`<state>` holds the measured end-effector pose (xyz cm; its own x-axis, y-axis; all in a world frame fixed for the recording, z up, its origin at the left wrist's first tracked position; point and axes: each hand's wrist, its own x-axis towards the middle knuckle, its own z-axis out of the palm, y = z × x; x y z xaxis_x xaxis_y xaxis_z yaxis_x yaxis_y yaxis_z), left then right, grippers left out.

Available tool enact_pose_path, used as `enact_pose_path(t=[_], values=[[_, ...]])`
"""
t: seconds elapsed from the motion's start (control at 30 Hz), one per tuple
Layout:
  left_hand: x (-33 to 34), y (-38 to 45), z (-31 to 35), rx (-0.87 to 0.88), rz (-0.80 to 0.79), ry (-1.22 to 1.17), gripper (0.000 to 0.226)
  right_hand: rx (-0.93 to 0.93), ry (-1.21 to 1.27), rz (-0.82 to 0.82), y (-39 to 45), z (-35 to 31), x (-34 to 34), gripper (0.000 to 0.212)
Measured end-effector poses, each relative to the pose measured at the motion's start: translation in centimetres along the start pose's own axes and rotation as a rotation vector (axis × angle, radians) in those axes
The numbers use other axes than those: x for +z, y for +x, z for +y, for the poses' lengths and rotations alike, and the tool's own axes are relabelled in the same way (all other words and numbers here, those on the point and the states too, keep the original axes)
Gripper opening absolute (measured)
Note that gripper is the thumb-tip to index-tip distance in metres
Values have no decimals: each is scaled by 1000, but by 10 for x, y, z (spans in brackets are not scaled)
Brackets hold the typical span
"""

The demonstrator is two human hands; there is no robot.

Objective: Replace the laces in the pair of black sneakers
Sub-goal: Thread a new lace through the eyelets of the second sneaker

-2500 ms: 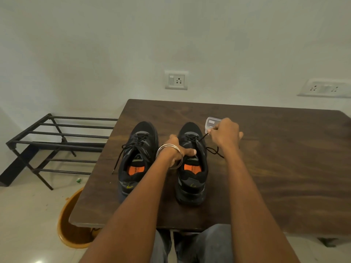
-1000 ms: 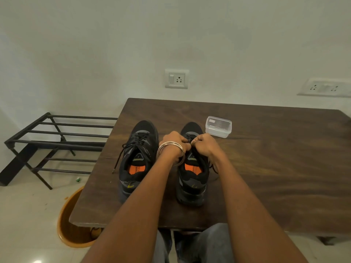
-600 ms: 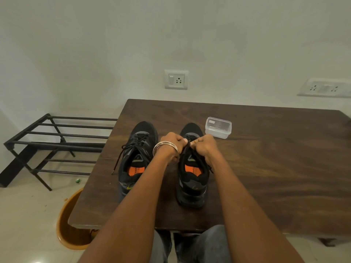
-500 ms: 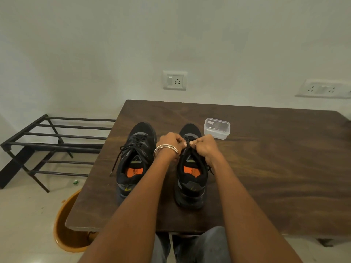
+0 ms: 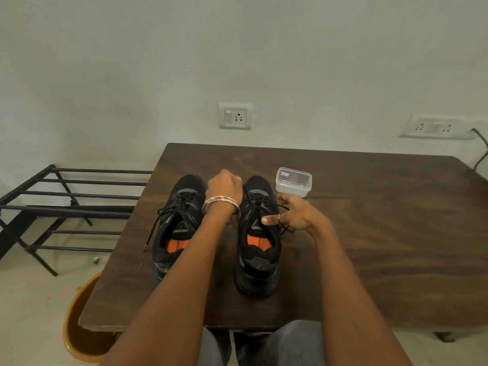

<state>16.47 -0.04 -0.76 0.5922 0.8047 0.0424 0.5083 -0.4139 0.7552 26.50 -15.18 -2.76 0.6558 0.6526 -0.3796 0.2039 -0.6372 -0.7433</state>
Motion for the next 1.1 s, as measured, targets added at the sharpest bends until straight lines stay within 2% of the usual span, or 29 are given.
enact_pose_path(t=[0.07,0.13,0.17,0.2,0.23,0.27,0.33,0.4,0.47,0.53,0.63,0.7,0.87,0.97,1.03,1.1], values=[[-15,-2,13,-39,72,-500,17,-33,22,-48,15,15,2,134],[-35,-8,29,-84,79,-1049,14,-59,43,-68,18,17,3,136],[-44,-11,36,-58,83,-1204,14,-75,58,-62,14,13,4,135],[-50,-11,39,-17,93,-1257,14,-85,63,-53,9,9,4,133],[-55,-11,41,30,100,-1216,14,-87,69,-56,6,6,4,130],[-56,-9,39,83,95,-1076,12,-81,72,-62,4,4,5,126],[-47,-2,28,230,29,-570,4,-76,60,-54,4,4,6,114],[-29,4,11,347,-106,-10,7,-75,52,-41,7,7,7,111],[-15,4,-1,372,-250,397,12,-69,40,-29,10,11,7,110],[-9,1,-4,337,-314,588,17,-57,36,-26,11,12,8,112],[-2,1,-9,262,-321,573,18,-48,14,-22,13,13,11,128],[-1,1,-12,182,-320,365,14,-32,-2,-12,20,19,12,136],[-11,-1,-9,-33,-218,-291,10,-22,0,-37,52,47,14,126],[-20,1,7,-243,-191,-851,17,-57,-11,-27,44,38,15,127],[-27,3,18,-287,-189,-1215,21,-67,-21,-10,37,32,15,133],[-30,4,26,-306,-133,-1460,23,-57,-22,-11,33,28,15,141]])
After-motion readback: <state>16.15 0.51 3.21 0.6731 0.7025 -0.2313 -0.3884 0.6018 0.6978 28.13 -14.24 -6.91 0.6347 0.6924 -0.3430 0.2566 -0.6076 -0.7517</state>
